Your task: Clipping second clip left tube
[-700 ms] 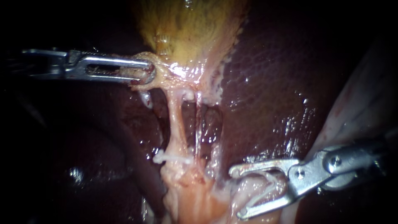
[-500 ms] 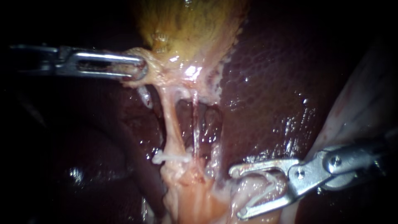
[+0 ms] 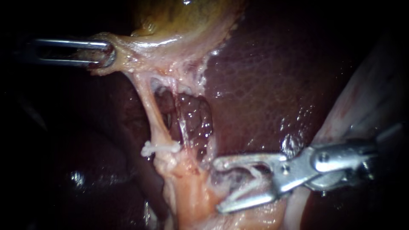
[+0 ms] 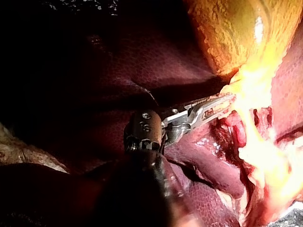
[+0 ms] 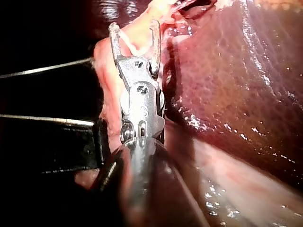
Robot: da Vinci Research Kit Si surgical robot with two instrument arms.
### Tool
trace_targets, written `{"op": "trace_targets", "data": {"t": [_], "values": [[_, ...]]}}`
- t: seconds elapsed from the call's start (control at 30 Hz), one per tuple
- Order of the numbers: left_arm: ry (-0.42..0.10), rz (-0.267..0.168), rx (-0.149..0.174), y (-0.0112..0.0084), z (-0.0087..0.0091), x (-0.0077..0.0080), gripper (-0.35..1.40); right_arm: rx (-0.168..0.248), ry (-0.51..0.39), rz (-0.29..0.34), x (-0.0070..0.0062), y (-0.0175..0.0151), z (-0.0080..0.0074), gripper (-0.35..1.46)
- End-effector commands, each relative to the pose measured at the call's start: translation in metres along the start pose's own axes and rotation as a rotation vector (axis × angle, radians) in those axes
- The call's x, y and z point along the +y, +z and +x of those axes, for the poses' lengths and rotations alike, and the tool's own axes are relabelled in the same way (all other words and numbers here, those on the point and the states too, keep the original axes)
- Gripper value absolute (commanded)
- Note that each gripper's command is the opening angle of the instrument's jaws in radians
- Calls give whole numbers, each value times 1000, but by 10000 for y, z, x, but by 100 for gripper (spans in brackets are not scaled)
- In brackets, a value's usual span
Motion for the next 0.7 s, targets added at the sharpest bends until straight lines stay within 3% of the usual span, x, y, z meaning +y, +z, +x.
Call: {"op": "trace_targets", "data": {"t": [0.03,0.23,0.53,0.7], "values": [[3,0,-1,1,-1,0,-35,7,10,-3,6,5,3,49],[3,-3,-3,2,-2,2,-35,23,29,-27,37,35,14,49],[3,-4,-3,5,-3,5,-35,24,75,-54,79,48,-6,49],[3,-5,-4,6,-3,6,-35,14,82,-56,95,54,-16,49]]}}
